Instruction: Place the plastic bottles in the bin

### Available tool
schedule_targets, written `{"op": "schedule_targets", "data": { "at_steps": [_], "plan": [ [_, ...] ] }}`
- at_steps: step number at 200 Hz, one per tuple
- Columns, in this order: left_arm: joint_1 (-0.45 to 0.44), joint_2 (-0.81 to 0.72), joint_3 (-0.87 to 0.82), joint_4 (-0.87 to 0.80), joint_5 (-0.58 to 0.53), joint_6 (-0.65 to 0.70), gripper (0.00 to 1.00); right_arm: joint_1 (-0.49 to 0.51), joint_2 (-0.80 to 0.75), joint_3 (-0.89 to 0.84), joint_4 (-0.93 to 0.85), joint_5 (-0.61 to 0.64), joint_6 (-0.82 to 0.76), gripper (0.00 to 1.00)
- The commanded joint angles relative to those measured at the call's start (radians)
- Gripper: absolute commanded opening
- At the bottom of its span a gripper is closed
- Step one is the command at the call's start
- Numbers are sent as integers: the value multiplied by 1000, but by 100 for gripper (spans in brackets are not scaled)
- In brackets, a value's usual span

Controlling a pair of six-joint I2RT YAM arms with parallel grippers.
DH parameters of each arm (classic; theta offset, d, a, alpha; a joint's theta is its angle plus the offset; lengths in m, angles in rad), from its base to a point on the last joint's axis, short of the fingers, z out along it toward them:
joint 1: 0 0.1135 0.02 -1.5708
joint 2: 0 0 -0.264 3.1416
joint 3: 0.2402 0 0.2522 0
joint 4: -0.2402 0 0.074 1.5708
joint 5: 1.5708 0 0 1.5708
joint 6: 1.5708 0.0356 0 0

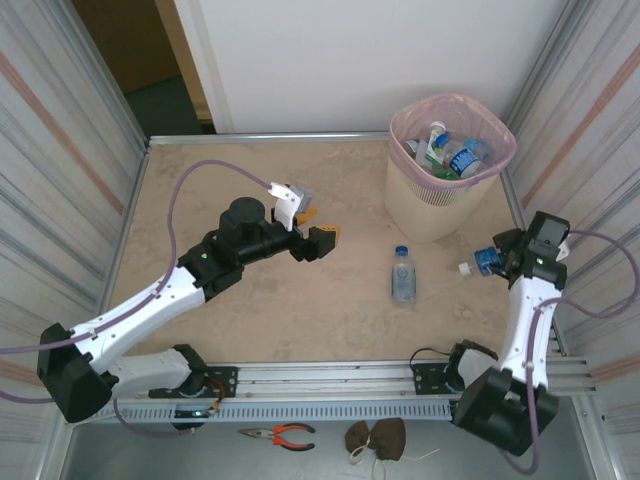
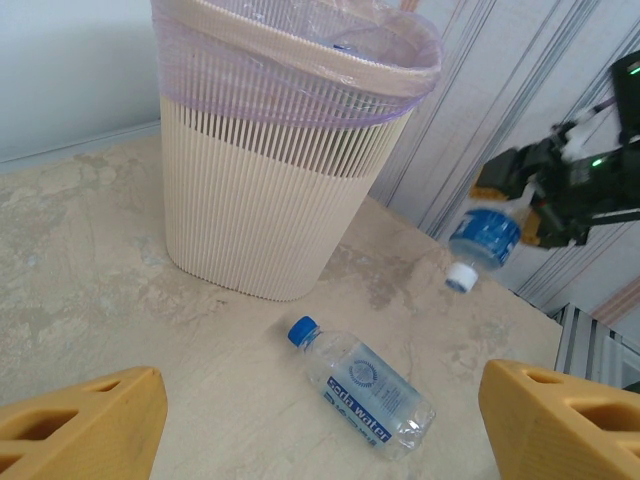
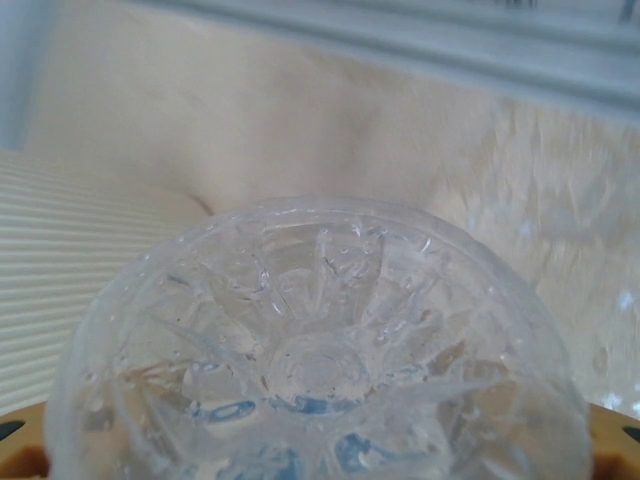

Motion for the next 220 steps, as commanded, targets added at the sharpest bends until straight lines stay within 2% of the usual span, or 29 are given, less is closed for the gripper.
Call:
{"op": "schedule_targets", "data": {
  "at_steps": [1, 56, 119, 157, 190, 220],
  "plan": [
    [10, -8, 29, 16, 5, 12, 82, 21, -67, 87, -48, 90, -140, 56],
    [23, 4, 45, 13, 27, 18, 82, 176, -101, 339, -36, 159, -318, 53],
    [31, 13, 62, 5, 45, 22, 82, 440, 50, 594, 58, 178, -564, 53],
    [37, 2, 60, -1, 40, 24, 82, 531, 196, 709, 122, 89, -733, 55],
    [41, -14, 59, -21, 31, 28, 82, 535, 324, 799, 167, -86, -828, 56],
    [43, -35, 48, -34, 15, 31, 82, 534, 456, 903, 166, -183, -863, 56]
  ]
}}
